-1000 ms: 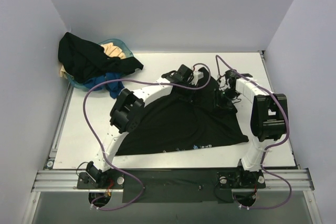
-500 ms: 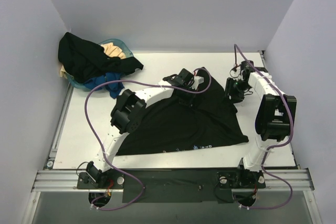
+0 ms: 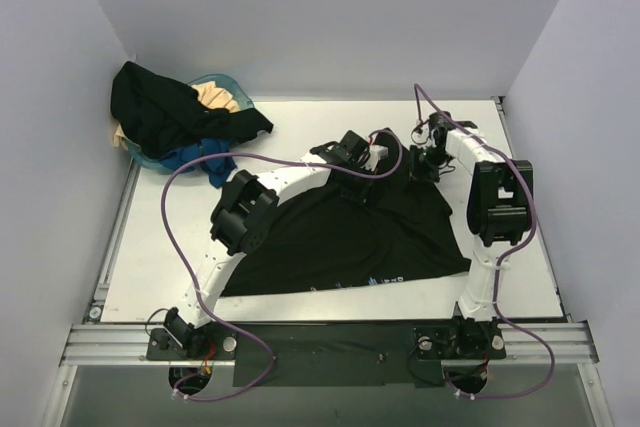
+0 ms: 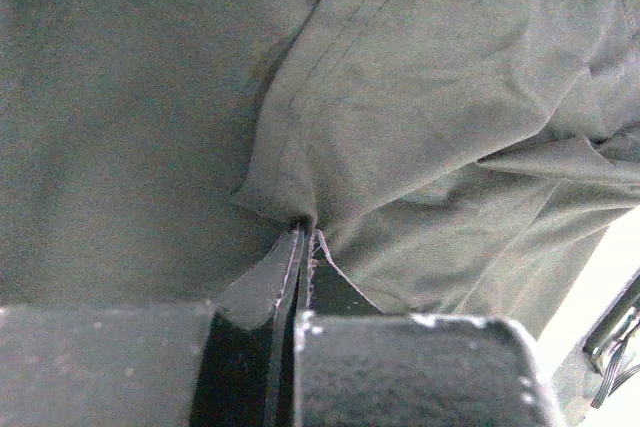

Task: Fold and stack the t-shirts
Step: Fold the flattened tshirt in 1/3 of the way, then grap the side of the flattened tshirt furthest away from the robot with both arms, then fold the other side of the tshirt into a rectangle

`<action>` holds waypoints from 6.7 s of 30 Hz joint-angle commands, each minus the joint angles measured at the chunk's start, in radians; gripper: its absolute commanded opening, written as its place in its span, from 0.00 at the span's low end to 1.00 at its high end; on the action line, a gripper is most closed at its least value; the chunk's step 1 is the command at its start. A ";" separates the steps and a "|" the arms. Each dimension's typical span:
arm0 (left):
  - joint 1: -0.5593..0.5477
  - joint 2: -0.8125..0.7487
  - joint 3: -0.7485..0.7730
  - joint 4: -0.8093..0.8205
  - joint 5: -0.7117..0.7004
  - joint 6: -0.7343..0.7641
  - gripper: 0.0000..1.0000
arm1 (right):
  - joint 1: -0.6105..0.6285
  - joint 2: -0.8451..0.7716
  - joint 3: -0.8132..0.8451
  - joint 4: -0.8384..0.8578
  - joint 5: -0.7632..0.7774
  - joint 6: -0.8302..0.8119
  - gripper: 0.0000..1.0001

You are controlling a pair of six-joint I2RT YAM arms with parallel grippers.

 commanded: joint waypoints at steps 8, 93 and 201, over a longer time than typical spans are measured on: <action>-0.010 -0.050 0.102 -0.019 0.051 0.072 0.00 | -0.009 -0.190 -0.057 -0.013 0.118 -0.016 0.00; 0.147 -1.219 -1.363 -0.297 -0.366 1.229 0.00 | -0.964 -0.548 -0.703 -0.484 0.052 0.334 0.00; 0.534 -0.791 -0.754 -0.476 -0.225 1.436 0.00 | -0.414 -0.733 -0.585 -0.338 -0.034 0.105 0.00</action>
